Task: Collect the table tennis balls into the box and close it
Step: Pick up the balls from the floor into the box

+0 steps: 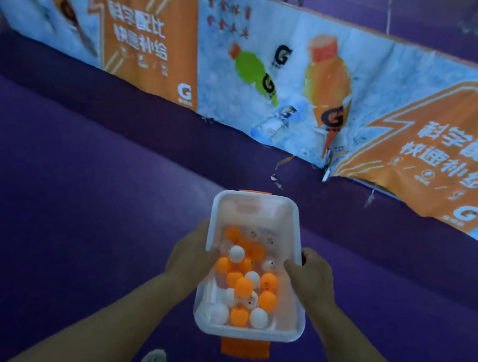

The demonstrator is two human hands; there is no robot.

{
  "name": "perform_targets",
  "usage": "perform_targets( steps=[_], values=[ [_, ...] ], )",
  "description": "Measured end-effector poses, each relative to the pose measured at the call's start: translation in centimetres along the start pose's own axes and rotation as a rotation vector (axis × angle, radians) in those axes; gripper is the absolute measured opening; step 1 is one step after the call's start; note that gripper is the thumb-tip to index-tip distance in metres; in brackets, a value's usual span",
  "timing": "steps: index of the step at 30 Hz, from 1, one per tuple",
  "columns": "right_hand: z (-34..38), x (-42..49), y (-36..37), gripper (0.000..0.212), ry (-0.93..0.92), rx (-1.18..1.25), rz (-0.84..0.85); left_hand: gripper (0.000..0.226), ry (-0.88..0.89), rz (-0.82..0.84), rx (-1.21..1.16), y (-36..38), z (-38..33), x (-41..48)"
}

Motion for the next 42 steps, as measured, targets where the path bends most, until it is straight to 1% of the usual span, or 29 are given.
perform_targets(
  steps=[3,8,13,17,22,24,28,32,39,40,42],
  values=[
    [4.6,-1.6,3.4,0.013,-0.079,-0.039,0.062,0.039,-0.046,-0.090,-0.031,-4.9,3.0,-2.8],
    [12.7,-5.4,10.3,0.026,-0.184,-0.041,0.148,0.052,-0.166,-0.247,-0.073,-13.6,9.9,-7.2],
    [18.9,-9.8,18.6,0.020,-0.220,-0.033,0.242,0.047,-0.245,-0.344,-0.039,-22.3,16.6,-11.9],
    [23.2,-13.2,25.1,0.025,-0.225,-0.021,0.307,0.050,-0.298,-0.387,-0.011,-28.9,20.9,-15.2],
    [27.3,-16.3,30.3,0.031,-0.243,0.013,0.310,0.048,-0.304,-0.429,0.038,-34.8,24.4,-17.8],
    [28.0,-16.9,31.3,0.028,-0.244,0.008,0.299,0.048,-0.305,-0.436,0.045,-36.0,25.3,-18.1],
    [27.4,-17.6,31.1,0.019,-0.222,-0.003,0.256,0.046,-0.285,-0.419,0.042,-35.7,25.6,-17.9],
    [24.7,-17.2,28.1,0.013,-0.197,-0.036,0.160,0.045,-0.224,-0.351,0.009,-32.7,24.1,-16.4],
    [15.3,-17.1,19.1,0.008,-0.047,-0.007,-0.012,0.045,-0.077,-0.104,0.041,-22.6,18.0,-12.4],
    [14.3,-17.2,18.3,0.006,-0.028,-0.002,-0.022,0.044,-0.063,-0.082,0.037,-21.4,17.3,-12.1],
    [10.0,-17.5,14.7,0.003,0.058,0.018,-0.084,0.038,0.008,0.003,0.052,-16.8,14.3,-11.4]
  ],
)
Point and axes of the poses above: each hand's wrist, its own x-axis towards the middle knuckle, its own y-axis out of the palm, z = x × y, the point moved 10 cm from there along x, towards the middle knuckle, and after that the axes turned 2 degrees about z, right-handed, at the moved point
